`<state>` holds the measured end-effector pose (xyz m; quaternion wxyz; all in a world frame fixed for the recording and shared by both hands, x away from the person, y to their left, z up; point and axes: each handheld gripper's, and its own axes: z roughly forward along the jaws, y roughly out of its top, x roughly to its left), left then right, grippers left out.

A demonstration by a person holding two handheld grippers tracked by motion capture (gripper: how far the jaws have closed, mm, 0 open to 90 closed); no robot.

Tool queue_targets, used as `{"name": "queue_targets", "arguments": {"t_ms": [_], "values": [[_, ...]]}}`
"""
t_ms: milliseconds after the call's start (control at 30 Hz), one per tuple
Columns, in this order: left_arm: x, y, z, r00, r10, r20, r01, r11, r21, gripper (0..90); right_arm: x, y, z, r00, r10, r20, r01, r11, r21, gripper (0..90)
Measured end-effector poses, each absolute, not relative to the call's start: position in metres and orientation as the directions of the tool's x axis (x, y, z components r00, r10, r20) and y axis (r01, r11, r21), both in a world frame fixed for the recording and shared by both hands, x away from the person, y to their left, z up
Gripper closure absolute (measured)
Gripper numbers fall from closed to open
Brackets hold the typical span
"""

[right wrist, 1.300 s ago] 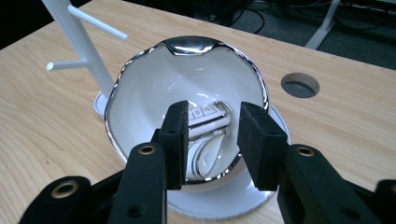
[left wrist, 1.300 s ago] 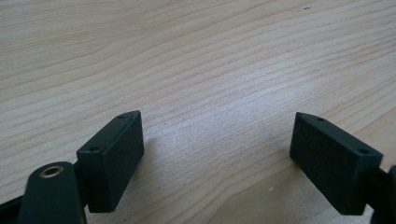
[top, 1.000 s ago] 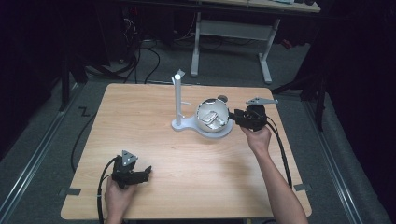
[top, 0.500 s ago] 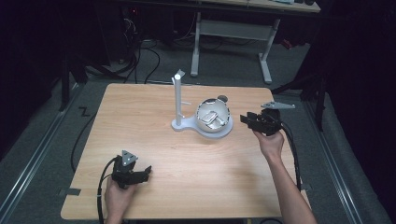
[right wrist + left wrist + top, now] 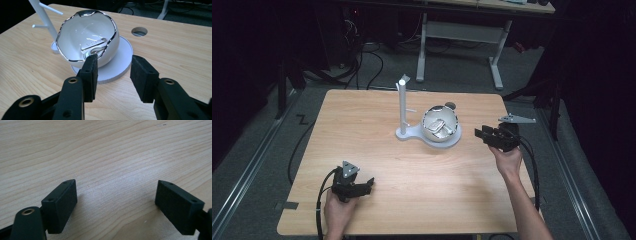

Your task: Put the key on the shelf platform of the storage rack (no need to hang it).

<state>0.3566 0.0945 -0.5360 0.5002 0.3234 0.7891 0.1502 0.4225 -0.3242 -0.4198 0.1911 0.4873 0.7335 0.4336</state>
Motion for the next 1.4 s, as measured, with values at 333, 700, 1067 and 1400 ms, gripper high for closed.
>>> {"name": "queue_targets", "arguments": {"t_ms": [333, 700, 1067, 1400], "values": [[0.357, 0.095, -0.536, -0.289, 0.661, -0.692, 0.361, 0.745, 0.561, 18.4, 0.404, -0.343, -0.427, -0.421, 0.888, 0.184, 0.554, 0.091, 0.828, 58.2], [0.357, 0.094, -0.536, -0.289, 0.661, -0.692, 0.361, 0.745, 0.561, 18.4, 0.383, -0.353, -0.434, -0.408, 0.892, 0.194, 0.537, 0.062, 0.841, 58.0], [0.357, 0.094, -0.536, -0.289, 0.661, -0.692, 0.361, 0.745, 0.561, 18.3, 0.363, -0.36, -0.444, -0.402, 0.887, 0.229, 0.527, 0.02, 0.85, 56.2], [0.357, 0.095, -0.536, -0.288, 0.662, -0.692, 0.362, 0.744, 0.562, 18.3, 0.352, -0.357, -0.453, -0.413, 0.876, 0.249, 0.523, 0.004, 0.852, 55.8]]}}
